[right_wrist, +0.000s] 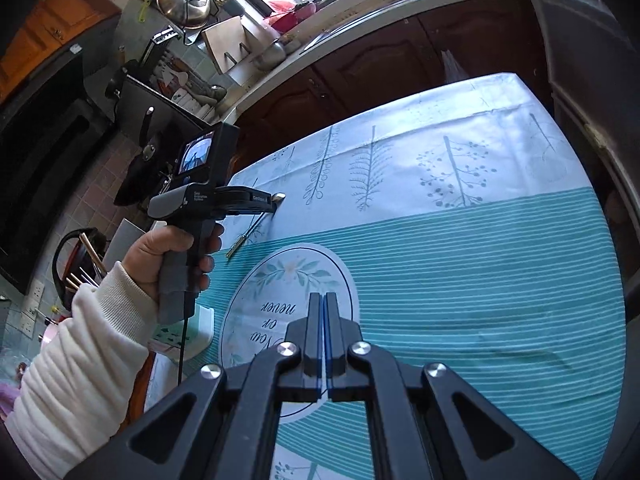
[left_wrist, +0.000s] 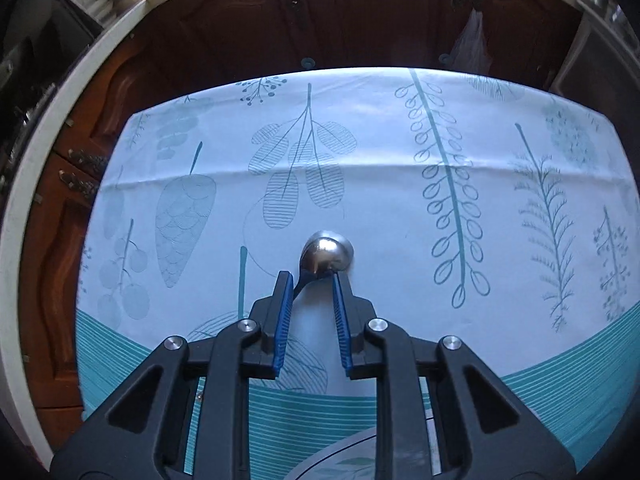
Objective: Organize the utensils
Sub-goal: 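Grasp the small spoon by its handle with the left tool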
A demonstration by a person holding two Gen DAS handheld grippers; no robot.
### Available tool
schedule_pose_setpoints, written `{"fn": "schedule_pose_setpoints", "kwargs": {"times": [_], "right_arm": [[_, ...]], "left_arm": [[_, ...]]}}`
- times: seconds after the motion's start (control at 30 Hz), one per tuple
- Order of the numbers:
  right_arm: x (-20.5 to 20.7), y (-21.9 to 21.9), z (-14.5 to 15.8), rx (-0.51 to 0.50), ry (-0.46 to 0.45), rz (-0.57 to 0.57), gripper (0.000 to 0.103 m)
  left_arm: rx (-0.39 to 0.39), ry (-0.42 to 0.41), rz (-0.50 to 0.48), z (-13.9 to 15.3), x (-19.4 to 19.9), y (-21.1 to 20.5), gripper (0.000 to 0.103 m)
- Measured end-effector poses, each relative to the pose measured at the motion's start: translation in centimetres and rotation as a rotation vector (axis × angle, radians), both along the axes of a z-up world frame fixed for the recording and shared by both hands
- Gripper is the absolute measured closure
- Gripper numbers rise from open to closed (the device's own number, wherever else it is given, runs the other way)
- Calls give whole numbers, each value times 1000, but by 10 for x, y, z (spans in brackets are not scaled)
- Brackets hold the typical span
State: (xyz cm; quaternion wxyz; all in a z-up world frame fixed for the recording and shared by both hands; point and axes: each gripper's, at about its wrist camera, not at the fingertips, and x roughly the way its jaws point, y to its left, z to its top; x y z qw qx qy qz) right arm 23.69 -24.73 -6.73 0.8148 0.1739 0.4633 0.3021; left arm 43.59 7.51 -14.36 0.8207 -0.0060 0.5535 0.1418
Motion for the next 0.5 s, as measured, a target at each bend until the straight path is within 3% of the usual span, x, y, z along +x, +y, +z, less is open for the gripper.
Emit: {"fn": "schedule_pose_setpoints", "kwargs": {"times": [0.13,0.23,0.3,0.5], "right_arm": [[5,-5,-6,21,25,-7,102],[6,-6,-11,28,45,-13,102],[6,-7,-14,34,54,-19,102],[8,-9,-13,38,60,-38,102]], "left_arm": [[-58,-1,41,2,0,7,87],[-104,31,81,3,-2,8,101],[-182,70,93,2,-6,4,102],[-119,116,44,2,-16,-23,102]]}}
